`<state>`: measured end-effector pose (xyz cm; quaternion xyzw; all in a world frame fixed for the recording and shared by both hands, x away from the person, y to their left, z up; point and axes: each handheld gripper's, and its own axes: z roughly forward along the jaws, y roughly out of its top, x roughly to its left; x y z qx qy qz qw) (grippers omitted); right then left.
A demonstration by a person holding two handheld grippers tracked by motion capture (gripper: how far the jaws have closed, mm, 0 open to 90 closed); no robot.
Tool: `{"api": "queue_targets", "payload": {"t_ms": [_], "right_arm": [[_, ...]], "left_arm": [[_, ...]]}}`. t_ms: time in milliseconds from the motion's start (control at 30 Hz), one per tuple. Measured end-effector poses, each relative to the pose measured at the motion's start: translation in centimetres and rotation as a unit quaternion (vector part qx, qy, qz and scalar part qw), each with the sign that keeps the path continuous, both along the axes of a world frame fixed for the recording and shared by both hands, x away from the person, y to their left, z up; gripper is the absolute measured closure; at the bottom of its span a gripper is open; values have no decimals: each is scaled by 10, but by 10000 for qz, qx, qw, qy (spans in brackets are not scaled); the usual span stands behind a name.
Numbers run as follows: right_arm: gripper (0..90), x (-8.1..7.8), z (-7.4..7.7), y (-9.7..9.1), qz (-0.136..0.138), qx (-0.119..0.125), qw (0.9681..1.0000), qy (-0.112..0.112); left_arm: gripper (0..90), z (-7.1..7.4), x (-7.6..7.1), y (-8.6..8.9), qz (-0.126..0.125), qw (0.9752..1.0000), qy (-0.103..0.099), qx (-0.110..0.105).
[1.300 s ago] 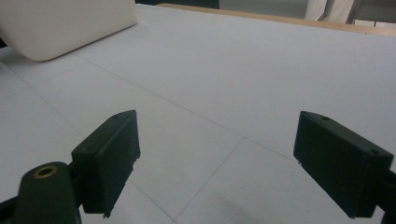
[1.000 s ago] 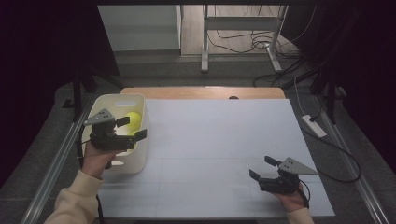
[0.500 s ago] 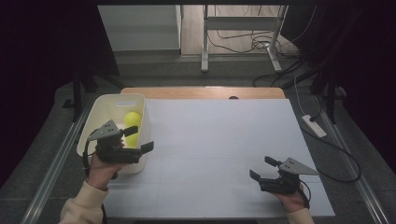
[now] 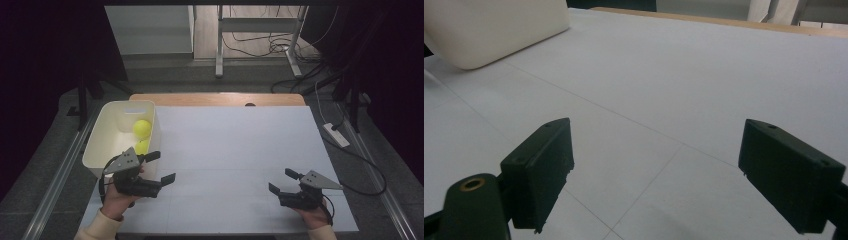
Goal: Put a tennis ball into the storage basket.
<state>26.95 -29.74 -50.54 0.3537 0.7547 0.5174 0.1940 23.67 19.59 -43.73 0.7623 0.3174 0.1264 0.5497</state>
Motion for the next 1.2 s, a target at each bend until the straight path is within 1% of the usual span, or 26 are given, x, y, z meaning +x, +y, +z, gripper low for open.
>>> {"api": "queue_targets", "payload": {"t_ms": [33,167,200,233,333,467,600,767,867,933,1033,1100,1200], "right_arm": [[145,0,0,0,0,0,10000,0],[145,0,-1,0,3,-2,10000,-4],[145,0,-1,0,3,-2,10000,-4],[145,1,-1,-1,9,-7,10000,1],[145,0,-1,-1,50,32,10000,-25],[145,-1,0,0,98,4,9999,-37],[145,-1,-1,1,105,-15,9999,-26],[145,-1,-1,1,93,-27,10000,-17],[145,-1,-2,1,93,-26,10000,-19],[144,-2,-2,0,117,-34,9999,-18],[144,-3,-2,0,190,-32,9998,-29],[144,-4,-2,-1,228,-12,9997,-32],[144,-4,-3,-2,284,-6,9996,19]], "left_arm": [[92,0,0,0,0,10000,0,0],[92,-14,-5,-2,13,10000,38,66],[92,-14,-5,-2,13,10000,38,66],[92,-20,-5,-2,-21,10000,85,44],[102,-33,-5,-5,-63,9998,118,150],[97,-45,-6,-9,-143,9993,161,314],[95,-53,-7,-12,-208,9989,192,369],[95,-70,-6,-13,-230,9985,316,382],[96,-76,-5,-13,-225,9983,372,401],[96,-78,-4,-13,-203,9981,365,446],[96,-81,-4,-13,-193,9983,368,418],[96,-83,-3,-13,-194,9982,373,438],[95,-84,-2,-13,-175,9982,369,441]]}}
